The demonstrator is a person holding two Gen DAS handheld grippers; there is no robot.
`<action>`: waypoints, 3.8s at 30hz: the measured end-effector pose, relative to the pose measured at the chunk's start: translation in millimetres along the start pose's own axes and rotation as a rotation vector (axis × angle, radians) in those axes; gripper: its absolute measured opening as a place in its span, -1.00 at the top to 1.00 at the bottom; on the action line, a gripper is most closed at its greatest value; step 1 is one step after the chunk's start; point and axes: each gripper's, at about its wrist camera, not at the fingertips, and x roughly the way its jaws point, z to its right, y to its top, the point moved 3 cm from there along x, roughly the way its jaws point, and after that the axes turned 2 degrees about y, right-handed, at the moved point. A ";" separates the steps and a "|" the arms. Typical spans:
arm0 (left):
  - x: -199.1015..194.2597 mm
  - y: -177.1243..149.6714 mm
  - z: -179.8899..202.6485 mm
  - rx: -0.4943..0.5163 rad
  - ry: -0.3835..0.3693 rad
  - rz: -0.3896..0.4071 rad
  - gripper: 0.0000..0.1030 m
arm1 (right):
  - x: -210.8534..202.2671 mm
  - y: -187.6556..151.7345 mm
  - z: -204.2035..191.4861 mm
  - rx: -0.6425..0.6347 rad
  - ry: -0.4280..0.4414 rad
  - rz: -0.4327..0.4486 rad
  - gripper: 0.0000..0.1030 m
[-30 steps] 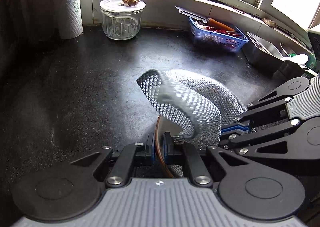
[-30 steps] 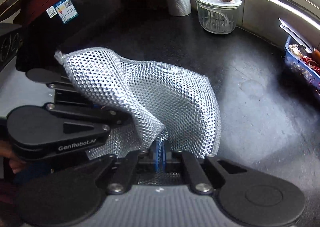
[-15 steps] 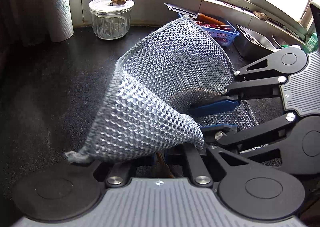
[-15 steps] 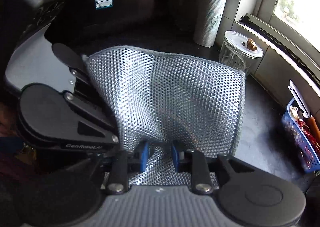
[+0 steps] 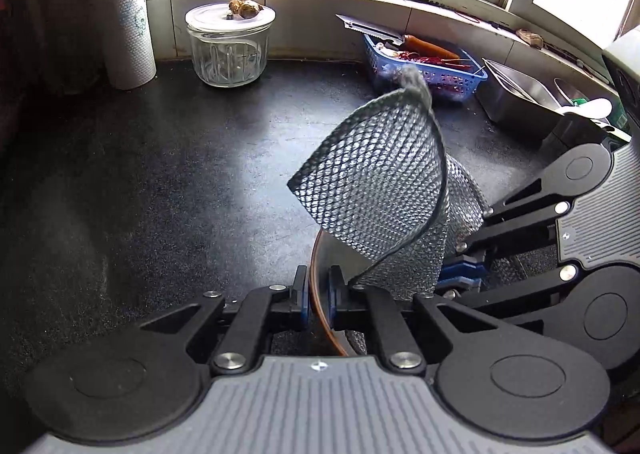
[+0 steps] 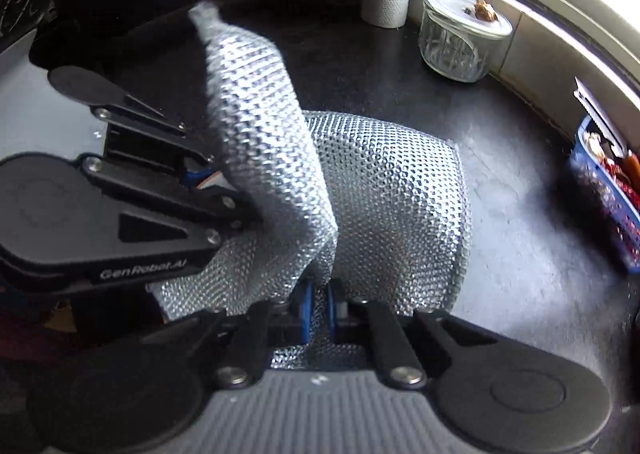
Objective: Clean bowl
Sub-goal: 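Rub the mesh cloth over the bowl with the right tool while the left tool holds it, then keep scrubbing the bowl with the mesh cloth in the right tool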
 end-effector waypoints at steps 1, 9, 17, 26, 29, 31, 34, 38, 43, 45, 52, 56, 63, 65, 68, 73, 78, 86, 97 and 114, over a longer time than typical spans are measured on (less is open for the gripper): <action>0.0 0.3 -0.1 -0.001 0.000 -0.001 0.84 | -1.4 -1.9 0.5 0.020 0.028 -0.014 0.85; -0.5 -1.3 -1.9 0.002 -0.011 -0.012 0.85 | -1.8 -2.2 1.8 0.075 0.195 -0.018 0.88; 0.0 -6.4 -6.7 -0.003 -0.025 -0.026 0.85 | 9.4 3.4 -2.0 0.005 0.176 0.090 0.90; -0.3 -5.2 -4.0 -0.008 -0.030 -0.021 0.85 | 3.1 1.9 -4.9 0.013 0.083 0.115 0.96; -0.1 -4.4 -3.7 -0.017 -0.030 -0.021 0.85 | 1.5 1.1 -2.9 0.016 0.042 0.089 0.96; 0.9 -3.9 -5.0 -0.030 -0.030 -0.028 0.85 | 0.3 0.4 -1.3 0.018 0.013 0.072 0.96; 1.2 -2.7 -5.4 -0.035 -0.034 -0.027 0.85 | -2.1 -2.2 4.6 0.033 -0.012 0.047 0.95; 2.1 0.3 -6.2 -0.047 -0.042 -0.030 0.85 | -4.2 -6.3 3.4 0.030 0.004 -0.014 0.91; 4.2 -1.9 -11.1 -0.072 -0.065 -0.049 0.83 | -8.0 -8.6 0.0 0.049 0.083 -0.047 0.90; 3.5 -2.7 -10.3 -0.056 -0.066 -0.045 0.83 | -10.6 -9.3 1.5 0.067 0.138 -0.044 0.90; 0.1 -6.9 -7.7 -0.001 -0.066 -0.024 0.84 | -4.4 -8.3 -3.0 0.011 0.119 -0.028 0.91; -0.4 -8.3 -6.5 0.006 -0.058 -0.021 0.84 | -6.6 -7.0 1.1 -0.008 0.012 0.018 0.93; 0.8 -8.1 -7.2 -0.015 -0.060 -0.020 0.84 | -11.7 -6.1 -2.2 -0.042 -0.079 0.019 0.93; 0.6 -7.1 -6.1 -0.004 -0.062 -0.018 0.84 | -15.3 -9.5 -4.1 -0.037 -0.067 0.007 0.93; 1.0 -5.2 -4.8 0.044 -0.088 -0.026 0.84 | -18.8 -15.0 -7.7 -0.041 -0.026 -0.014 0.92; 0.0 -6.6 -0.4 0.123 -0.111 -0.042 0.84 | -23.8 -21.0 -15.5 -0.087 0.012 -0.044 0.92; -0.8 -7.3 0.7 0.128 -0.113 -0.043 0.84 | -23.5 -21.0 -22.1 -0.124 0.018 -0.068 0.92; 1.1 -7.8 -2.5 0.106 -0.116 -0.049 0.82 | -25.3 -18.2 -30.7 -0.156 0.057 -0.045 0.92; 1.7 -14.0 -8.2 0.093 -0.138 -0.059 0.83 | -13.3 -14.0 -13.8 -0.132 0.022 0.026 0.93; 4.1 -11.0 -8.3 0.064 -0.139 -0.065 0.82 | -20.5 -17.8 -16.9 -0.085 -0.038 -0.011 0.92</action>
